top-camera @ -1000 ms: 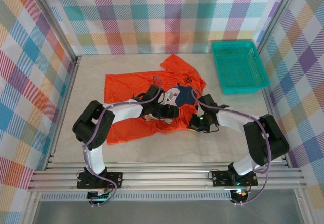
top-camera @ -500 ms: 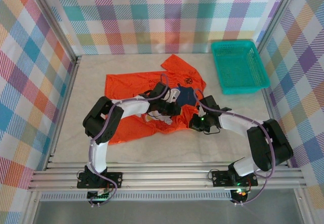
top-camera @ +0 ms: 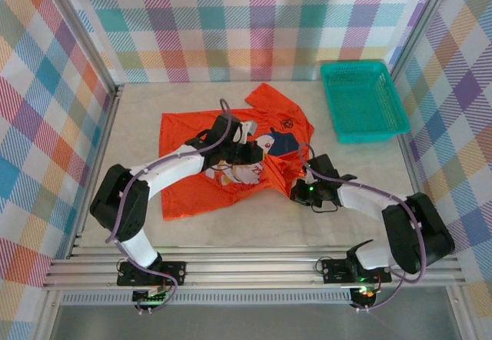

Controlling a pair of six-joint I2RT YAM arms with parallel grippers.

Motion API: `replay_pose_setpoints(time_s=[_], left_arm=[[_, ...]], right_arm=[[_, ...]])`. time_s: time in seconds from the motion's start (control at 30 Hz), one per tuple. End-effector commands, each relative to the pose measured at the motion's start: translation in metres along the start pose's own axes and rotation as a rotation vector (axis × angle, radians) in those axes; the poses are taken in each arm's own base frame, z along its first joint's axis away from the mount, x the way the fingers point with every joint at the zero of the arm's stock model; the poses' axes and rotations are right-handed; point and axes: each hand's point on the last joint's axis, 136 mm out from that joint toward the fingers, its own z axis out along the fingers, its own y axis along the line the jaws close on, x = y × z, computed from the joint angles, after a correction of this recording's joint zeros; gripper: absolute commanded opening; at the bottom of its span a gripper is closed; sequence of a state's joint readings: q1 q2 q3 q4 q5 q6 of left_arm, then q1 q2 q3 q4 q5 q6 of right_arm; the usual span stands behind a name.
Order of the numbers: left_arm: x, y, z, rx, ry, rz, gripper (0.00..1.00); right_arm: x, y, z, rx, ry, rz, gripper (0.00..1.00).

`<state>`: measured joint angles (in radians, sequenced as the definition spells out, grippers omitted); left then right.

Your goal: Fold the inside-out t-shirt

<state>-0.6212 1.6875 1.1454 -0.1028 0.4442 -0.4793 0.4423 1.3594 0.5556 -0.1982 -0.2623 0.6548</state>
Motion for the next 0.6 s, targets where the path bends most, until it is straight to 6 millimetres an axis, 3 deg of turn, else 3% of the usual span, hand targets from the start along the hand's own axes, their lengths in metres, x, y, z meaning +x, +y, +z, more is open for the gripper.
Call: replay_pose_setpoints(time_s=[0.0, 0.03, 0.07, 0.17, 0.23, 0.4, 0.5, 0.57], left_arm=[[0.015, 0.016, 0.020, -0.002, 0.001, -0.064, 0.00], [0.023, 0.016, 0.026, 0.007, 0.017, -0.070, 0.00], [0.029, 0.015, 0.032, 0.011, 0.028, -0.075, 0.00], [0.040, 0.011, 0.044, 0.023, 0.054, -0.075, 0.00], [0.043, 0.008, 0.048, 0.030, 0.058, -0.073, 0.00], [0.044, 0.003, 0.051, 0.040, 0.066, -0.065, 0.00], [0.043, 0.003, 0.050, 0.031, 0.064, -0.060, 0.00], [0.043, 0.004, 0.049, 0.019, 0.067, -0.052, 0.00]], right_arm=[[0.018, -0.009, -0.004, 0.034, 0.069, 0.037, 0.00], [0.016, -0.004, -0.008, 0.026, 0.066, 0.029, 0.00], [0.012, 0.001, -0.012, 0.022, 0.059, 0.023, 0.07], [0.001, 0.017, -0.028, 0.006, 0.028, -0.001, 0.38], [-0.007, 0.028, -0.037, -0.016, 0.003, -0.019, 0.42], [-0.031, 0.051, -0.038, -0.051, -0.023, -0.058, 0.37], [-0.040, 0.063, -0.026, -0.076, -0.015, -0.065, 0.13], [-0.042, 0.071, -0.017, -0.084, 0.000, -0.067, 0.03]])
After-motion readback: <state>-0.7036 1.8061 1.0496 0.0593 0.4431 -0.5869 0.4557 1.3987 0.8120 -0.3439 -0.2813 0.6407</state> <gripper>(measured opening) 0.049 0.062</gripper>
